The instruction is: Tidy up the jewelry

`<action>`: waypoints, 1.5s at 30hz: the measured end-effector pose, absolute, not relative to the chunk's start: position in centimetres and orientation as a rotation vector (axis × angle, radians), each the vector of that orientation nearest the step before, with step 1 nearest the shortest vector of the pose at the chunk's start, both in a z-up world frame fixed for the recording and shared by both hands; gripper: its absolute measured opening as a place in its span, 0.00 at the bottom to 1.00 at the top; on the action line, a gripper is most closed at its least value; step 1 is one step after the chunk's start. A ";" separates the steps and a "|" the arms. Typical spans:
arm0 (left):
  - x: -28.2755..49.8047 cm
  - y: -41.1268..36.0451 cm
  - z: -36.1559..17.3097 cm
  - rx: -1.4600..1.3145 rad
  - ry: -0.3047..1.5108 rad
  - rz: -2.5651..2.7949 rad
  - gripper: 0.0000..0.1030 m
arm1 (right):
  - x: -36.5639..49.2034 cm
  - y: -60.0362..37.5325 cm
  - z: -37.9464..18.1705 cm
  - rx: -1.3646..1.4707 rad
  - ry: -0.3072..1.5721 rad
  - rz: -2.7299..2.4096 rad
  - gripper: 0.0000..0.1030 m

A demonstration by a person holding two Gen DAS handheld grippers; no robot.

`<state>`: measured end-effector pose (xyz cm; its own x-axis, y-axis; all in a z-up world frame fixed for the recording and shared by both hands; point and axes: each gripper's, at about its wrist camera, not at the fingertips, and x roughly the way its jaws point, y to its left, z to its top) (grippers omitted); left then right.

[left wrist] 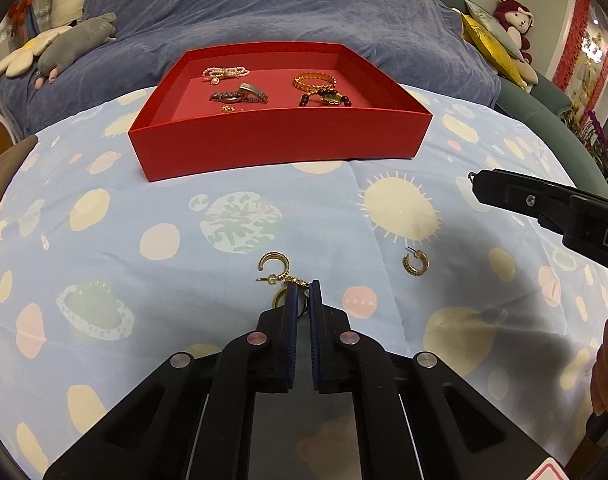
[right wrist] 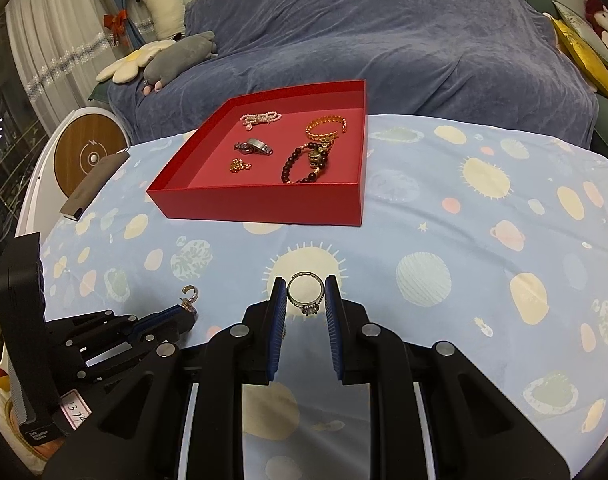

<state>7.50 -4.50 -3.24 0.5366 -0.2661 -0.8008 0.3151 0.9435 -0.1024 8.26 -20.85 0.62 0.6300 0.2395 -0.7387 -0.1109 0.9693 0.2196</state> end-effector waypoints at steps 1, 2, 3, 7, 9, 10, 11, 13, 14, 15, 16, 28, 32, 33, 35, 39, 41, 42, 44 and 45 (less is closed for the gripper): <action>7.4 -4.4 -3.1 0.051 0.942 -0.351 0.02 | 8.3 -20.8 0.6 0.160 0.867 0.201 0.19; 7.3 -4.2 -2.9 0.044 0.940 -0.357 0.02 | 8.2 -20.9 0.6 0.160 0.867 0.200 0.19; 7.2 -4.1 -2.8 0.040 0.938 -0.358 0.02 | 8.3 -20.9 0.6 0.160 0.866 0.199 0.18; 7.1 -3.8 -2.4 0.027 0.938 -0.368 0.02 | 8.3 -20.9 0.6 0.160 0.866 0.199 0.19; 7.1 -3.8 -2.4 0.025 0.939 -0.369 0.02 | 8.3 -20.9 0.7 0.160 0.866 0.200 0.19; 7.1 -3.7 -2.3 0.024 0.939 -0.370 0.02 | 8.3 -20.9 0.7 0.159 0.865 0.201 0.19; 7.0 -3.6 -2.2 0.020 0.935 -0.370 0.02 | 8.3 -20.8 0.7 0.159 0.864 0.201 0.19; 6.9 -3.3 -1.6 0.008 0.924 -0.373 0.02 | 8.3 -20.9 0.8 0.160 0.861 0.201 0.19; 6.9 -3.0 -1.1 -0.001 0.914 -0.371 0.02 | 8.3 -20.9 0.9 0.161 0.859 0.201 0.19; 7.0 -2.8 -0.6 -0.008 0.905 -0.372 0.02 | 8.4 -21.0 0.9 0.161 0.856 0.201 0.19; 7.2 -2.6 -0.1 -0.017 0.895 -0.370 0.02 | 8.4 -21.0 1.1 0.160 0.853 0.201 0.19; 12.6 -1.1 6.4 -0.062 0.776 -0.335 0.02 | 12.7 -20.3 5.3 0.179 0.785 0.232 0.19; 16.6 -2.0 6.5 -0.028 0.777 -0.321 0.02 | 16.3 -19.1 5.8 0.170 0.774 0.244 0.18; 17.7 -2.1 6.2 -0.027 0.785 -0.310 0.02 | 17.1 -18.8 5.7 0.173 0.776 0.247 0.18; 19.5 -2.2 5.5 -0.033 0.800 -0.308 0.02 | 19.0 -18.3 5.2 0.189 0.789 0.258 0.18; 22.7 -2.1 3.7 -0.039 0.836 -0.284 0.02 | 22.3 -17.1 3.6 0.200 0.827 0.278 0.18; 23.8 -2.1 3.0 -0.038 0.848 -0.273 0.02 | 23.5 -16.8 2.8 0.212 0.844 0.282 0.18; 24.3 -2.0 2.6 -0.045 0.858 -0.278 0.02 | 24.2 -16.6 2.3 0.219 0.853 0.285 0.18; 25.1 -1.9 1.9 -0.043 0.871 -0.278 0.02 | 25.2 -16.2 1.6 0.222 0.866 0.285 0.18; 25.4 -1.9 1.6 -0.040 0.880 -0.277 0.02 | 25.7 -15.9 1.2 0.222 0.873 0.288 0.18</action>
